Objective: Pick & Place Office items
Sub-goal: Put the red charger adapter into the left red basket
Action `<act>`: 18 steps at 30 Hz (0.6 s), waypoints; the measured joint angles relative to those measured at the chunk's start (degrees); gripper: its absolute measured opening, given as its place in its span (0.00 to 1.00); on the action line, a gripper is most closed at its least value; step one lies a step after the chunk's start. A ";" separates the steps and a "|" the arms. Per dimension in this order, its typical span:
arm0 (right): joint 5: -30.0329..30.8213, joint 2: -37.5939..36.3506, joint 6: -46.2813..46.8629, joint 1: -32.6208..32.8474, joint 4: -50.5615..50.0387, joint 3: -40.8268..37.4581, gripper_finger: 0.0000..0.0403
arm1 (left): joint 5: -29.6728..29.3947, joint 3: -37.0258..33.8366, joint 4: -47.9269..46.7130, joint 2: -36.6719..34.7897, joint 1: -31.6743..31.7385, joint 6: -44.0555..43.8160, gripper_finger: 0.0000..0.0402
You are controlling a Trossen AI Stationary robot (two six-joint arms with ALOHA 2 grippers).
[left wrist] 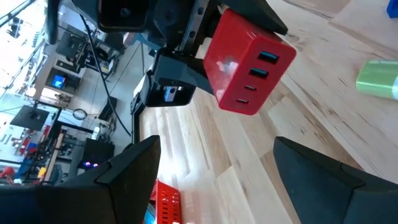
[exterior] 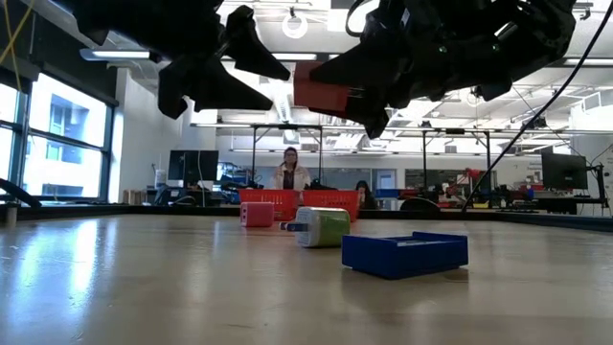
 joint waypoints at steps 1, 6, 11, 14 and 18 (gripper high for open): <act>-0.01 0.00 0.00 0.00 0.02 0.00 0.50 | 0.00 0.00 -0.14 0.01 0.00 0.01 0.75; -0.20 0.00 0.01 0.00 0.03 0.00 0.50 | -0.01 0.00 0.15 0.03 0.28 0.86 0.75; -1.52 0.00 1.25 0.00 0.02 0.00 0.50 | 0.53 0.00 0.29 0.05 0.28 4.66 0.75; -1.92 0.00 1.38 -0.27 0.03 0.00 0.50 | 0.74 0.00 0.69 0.05 0.28 4.66 0.75; -2.33 0.00 2.13 -0.96 0.35 0.00 0.50 | 1.21 0.00 0.69 0.05 0.28 6.24 0.75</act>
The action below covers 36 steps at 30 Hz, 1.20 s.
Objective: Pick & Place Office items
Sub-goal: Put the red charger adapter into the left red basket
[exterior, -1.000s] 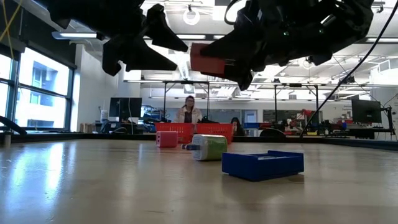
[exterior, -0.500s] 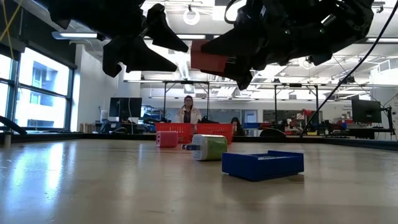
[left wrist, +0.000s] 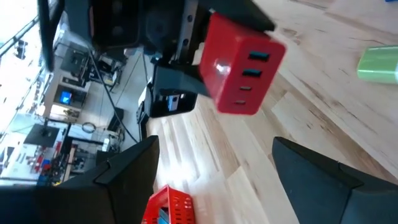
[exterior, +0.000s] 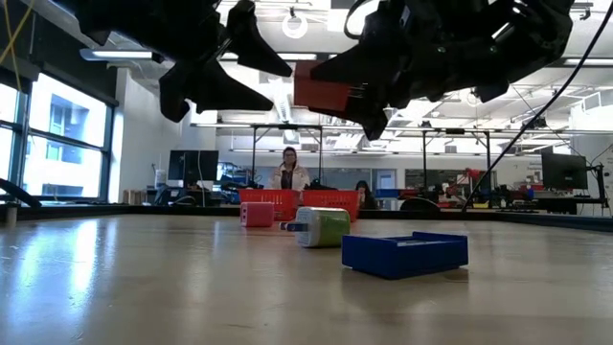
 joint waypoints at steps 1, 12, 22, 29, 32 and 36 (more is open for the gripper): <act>-0.40 0.00 0.62 -0.28 0.38 0.00 0.50 | 0.61 0.00 0.18 0.00 0.00 0.35 0.75; -0.82 0.00 1.23 -1.66 4.81 0.00 0.50 | 4.99 0.02 9.77 4.22 0.00 0.98 0.75; -0.19 0.00 0.65 -1.66 4.70 0.02 0.50 | 2.47 -0.02 25.24 12.62 0.00 3.35 0.75; -0.19 0.00 0.63 -1.66 4.59 0.02 0.50 | 2.52 -0.02 26.82 12.93 -0.07 2.89 0.75; -0.20 0.00 0.63 -1.66 4.50 0.02 0.50 | 2.54 -0.02 27.39 12.92 -0.17 2.87 0.75; -0.19 0.00 0.63 -1.66 4.37 0.02 0.50 | 2.56 -0.02 27.19 12.92 -0.17 2.82 0.75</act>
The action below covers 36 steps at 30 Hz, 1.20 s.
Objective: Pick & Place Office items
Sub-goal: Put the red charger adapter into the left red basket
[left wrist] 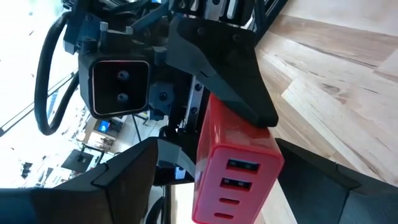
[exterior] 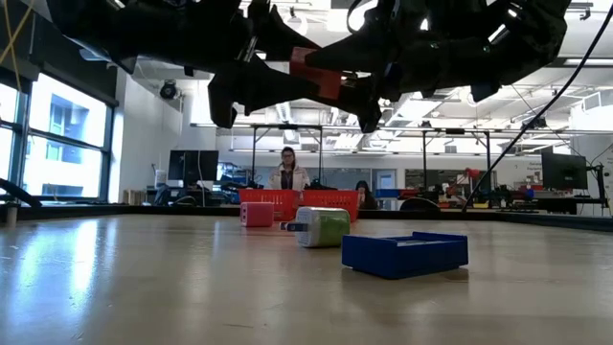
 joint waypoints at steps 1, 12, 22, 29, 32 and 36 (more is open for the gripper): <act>-0.02 0.00 0.00 0.00 0.00 0.01 0.50 | 0.00 0.00 0.00 0.00 0.00 -0.01 0.75; -0.44 0.00 0.00 0.00 -0.01 0.04 0.50 | 0.11 0.00 0.00 0.00 0.00 -0.13 0.75; -0.39 0.00 0.00 0.00 -0.54 0.04 0.51 | 0.13 0.00 0.00 0.00 0.00 -1.10 0.75; 0.00 0.00 0.00 0.00 -0.83 0.04 0.50 | 0.61 0.00 0.00 0.00 0.00 -2.56 0.75; 0.00 0.00 0.00 0.00 -0.84 0.04 0.51 | 1.79 0.00 0.00 0.00 0.00 -2.53 0.70; 0.00 0.00 0.00 0.00 -0.85 0.04 0.50 | 4.16 0.00 -0.02 0.00 -0.02 -2.58 0.58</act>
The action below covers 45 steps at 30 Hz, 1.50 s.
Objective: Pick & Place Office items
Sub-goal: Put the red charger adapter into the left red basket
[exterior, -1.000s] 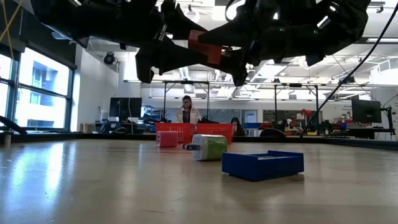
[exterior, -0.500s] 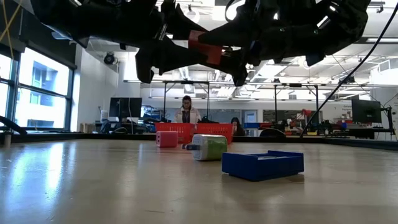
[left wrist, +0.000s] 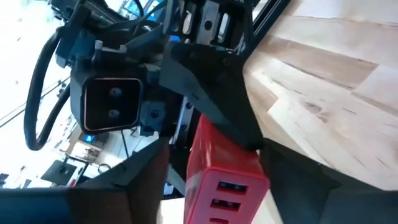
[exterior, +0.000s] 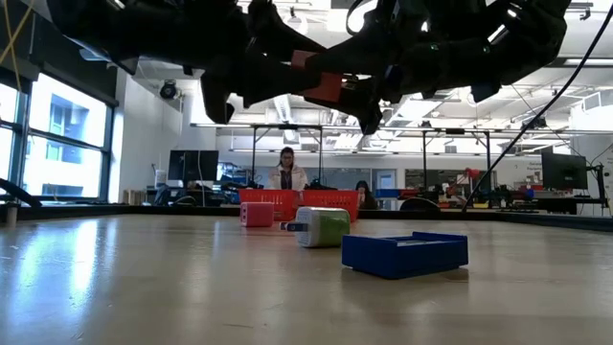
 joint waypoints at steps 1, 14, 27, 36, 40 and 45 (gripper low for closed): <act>0.00 0.00 0.00 0.00 0.00 0.00 0.50 | 0.04 0.00 0.00 0.00 -0.02 -0.02 0.55; -0.57 0.02 1.37 0.13 -0.33 0.00 0.55 | 0.00 -0.04 -1.50 0.00 -0.16 -2.42 0.29; -0.70 0.02 -0.05 -0.37 -0.28 0.00 0.56 | -1.15 -0.04 -1.54 0.00 -0.74 -4.35 0.29; -1.56 0.02 -3.76 -0.33 -0.01 0.00 0.61 | -1.87 0.00 -1.82 0.00 -0.76 -6.14 0.29; -2.48 0.02 -5.61 -0.31 -0.35 0.00 0.75 | -1.93 0.00 -1.90 0.00 -0.76 -7.72 0.29; 0.67 0.02 -3.54 -0.29 -0.42 0.00 0.92 | -1.95 0.00 -1.90 0.00 -0.76 -8.38 0.28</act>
